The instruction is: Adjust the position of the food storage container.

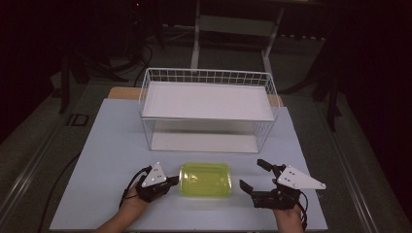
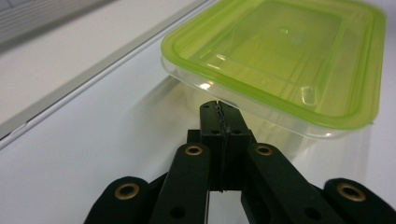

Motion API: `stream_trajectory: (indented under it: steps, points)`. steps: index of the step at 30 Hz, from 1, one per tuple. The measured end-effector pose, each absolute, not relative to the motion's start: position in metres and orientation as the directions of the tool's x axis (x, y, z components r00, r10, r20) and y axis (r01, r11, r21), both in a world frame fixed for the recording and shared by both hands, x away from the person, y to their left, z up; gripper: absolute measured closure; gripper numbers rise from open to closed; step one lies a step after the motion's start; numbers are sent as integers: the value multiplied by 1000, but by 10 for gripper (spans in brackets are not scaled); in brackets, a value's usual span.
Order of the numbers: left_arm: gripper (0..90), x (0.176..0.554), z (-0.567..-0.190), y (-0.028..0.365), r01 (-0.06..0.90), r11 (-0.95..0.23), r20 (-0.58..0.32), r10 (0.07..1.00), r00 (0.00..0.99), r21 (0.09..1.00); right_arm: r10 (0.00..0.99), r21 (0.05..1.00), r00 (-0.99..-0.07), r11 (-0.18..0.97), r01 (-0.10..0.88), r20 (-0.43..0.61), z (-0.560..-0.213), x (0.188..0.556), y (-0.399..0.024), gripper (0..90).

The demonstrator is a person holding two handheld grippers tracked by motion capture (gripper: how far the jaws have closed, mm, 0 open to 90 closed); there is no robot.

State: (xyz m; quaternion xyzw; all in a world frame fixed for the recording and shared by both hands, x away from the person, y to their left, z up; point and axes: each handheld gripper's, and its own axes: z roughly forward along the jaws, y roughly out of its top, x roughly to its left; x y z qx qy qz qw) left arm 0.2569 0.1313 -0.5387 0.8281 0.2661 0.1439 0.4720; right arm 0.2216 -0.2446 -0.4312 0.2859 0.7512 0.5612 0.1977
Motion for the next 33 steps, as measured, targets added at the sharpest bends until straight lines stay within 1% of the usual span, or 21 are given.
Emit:
stream_trajectory:
  steps: [3,7,10,12,13,14,15,16,17,18,19,20,21,22,23,24,25,27,31,33]
  points:
    - [900,259,-539,127,323,-411,-22,588,808,852,654,957,-756,201,207,27,-430,221,-246,119]
    - [900,262,-537,137,348,-410,-25,617,787,843,659,957,-752,200,209,26,-431,221,-247,119]
    - [900,263,-531,149,367,-374,-46,645,763,851,661,955,-750,201,217,31,-431,221,-246,119]
    - [899,261,-524,156,367,-328,-78,644,761,870,664,954,-747,209,216,24,-432,221,-245,119]
    - [856,260,-519,158,373,-301,-102,644,758,878,665,954,-746,208,217,24,-432,220,-245,119]
    - [808,260,-519,158,373,-301,-102,644,758,878,665,954,-746,208,217,24,-432,220,-245,119]
    - [808,258,-510,159,388,-246,-156,633,758,888,666,954,-746,208,218,25,-433,220,-244,119]
    - [696,257,-505,158,400,-227,-179,632,754,888,671,949,-741,217,229,25,-434,221,-242,119]
    - [618,257,-499,157,430,-206,-216,631,745,879,664,948,-747,219,233,30,-434,222,-242,118]
    - [503,257,-495,156,452,-190,-245,631,736,872,654,947,-756,218,237,39,-433,223,-241,118]
    - [390,257,-495,156,452,-190,-245,631,736,872,654,947,-756,218,237,39,-433,223,-241,118]
    - [390,258,-487,152,475,-179,-283,607,743,862,655,944,-755,224,241,37,-433,224,-240,118]
    - [150,258,-484,149,482,-198,-277,610,742,854,651,936,-758,244,255,37,-432,227,-237,118]
    - [93,258,-483,147,478,-202,-279,598,752,855,657,933,-753,242,265,44,-433,229,-235,118]
    - [70,258,-483,145,477,-206,-282,587,759,855,657,930,-753,249,269,42,-432,230,-235,118]
    - [66,257,-483,144,477,-204,-281,591,756,855,663,927,-748,261,268,30,-432,232,-234,119]
    - [66,257,-483,144,477,-204,-281,591,756,855,663,927,-748,261,268,30,-432,232,-234,119]
    - [67,259,-488,138,492,-203,-294,592,750,847,671,921,-742,283,269,10,-432,236,-232,161]
    - [70,260,-495,133,501,-223,-279,613,739,836,674,920,-739,281,273,14,-435,239,-230,162]
    - [69,262,-501,132,545,-214,-312,629,712,811,675,904,-738,298,307,28,-436,243,-226,156]
